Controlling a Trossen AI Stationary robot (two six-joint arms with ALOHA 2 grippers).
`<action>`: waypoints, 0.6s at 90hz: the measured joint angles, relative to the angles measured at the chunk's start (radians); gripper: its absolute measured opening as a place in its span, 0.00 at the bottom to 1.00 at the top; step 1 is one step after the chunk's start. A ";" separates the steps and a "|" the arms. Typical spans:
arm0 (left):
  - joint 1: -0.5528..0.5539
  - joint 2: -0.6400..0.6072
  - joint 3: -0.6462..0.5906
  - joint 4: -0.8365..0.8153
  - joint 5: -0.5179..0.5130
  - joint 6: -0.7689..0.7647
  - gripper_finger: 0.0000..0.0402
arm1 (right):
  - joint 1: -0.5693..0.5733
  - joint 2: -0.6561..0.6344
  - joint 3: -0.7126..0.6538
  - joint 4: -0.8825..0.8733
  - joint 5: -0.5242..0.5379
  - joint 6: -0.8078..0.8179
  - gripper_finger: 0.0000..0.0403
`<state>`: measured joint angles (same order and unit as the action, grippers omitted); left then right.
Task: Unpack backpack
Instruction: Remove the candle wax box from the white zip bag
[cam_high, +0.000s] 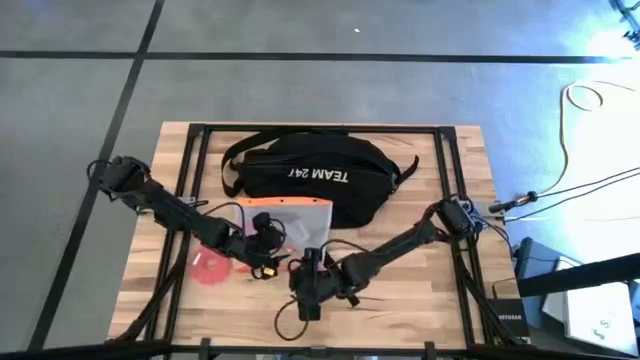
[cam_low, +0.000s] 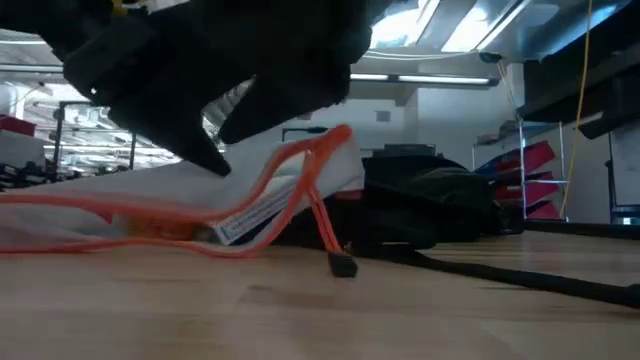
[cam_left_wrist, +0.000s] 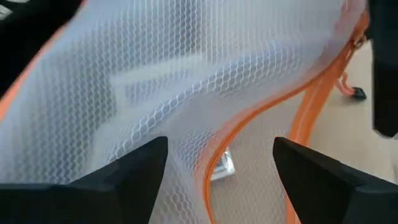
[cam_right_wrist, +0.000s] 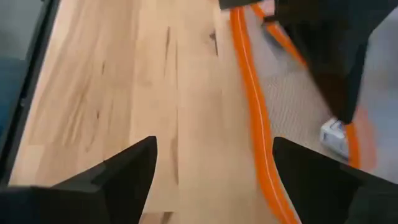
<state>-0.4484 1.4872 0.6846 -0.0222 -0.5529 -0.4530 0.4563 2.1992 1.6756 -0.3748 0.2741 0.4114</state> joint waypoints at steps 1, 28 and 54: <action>0.000 0.000 0.000 -0.001 -0.002 0.003 0.70 | -0.001 0.004 0.000 0.003 -0.008 0.001 0.75; 0.003 0.000 0.000 -0.082 -0.022 -0.015 0.70 | -0.067 0.079 0.000 -0.051 0.055 0.105 0.75; 0.003 0.000 0.000 -0.084 -0.025 -0.015 0.70 | -0.115 0.089 -0.001 -0.123 0.183 0.213 0.75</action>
<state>-0.4450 1.4872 0.6846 -0.1058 -0.5784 -0.4675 0.3416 2.2887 1.6745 -0.4980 0.4571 0.6243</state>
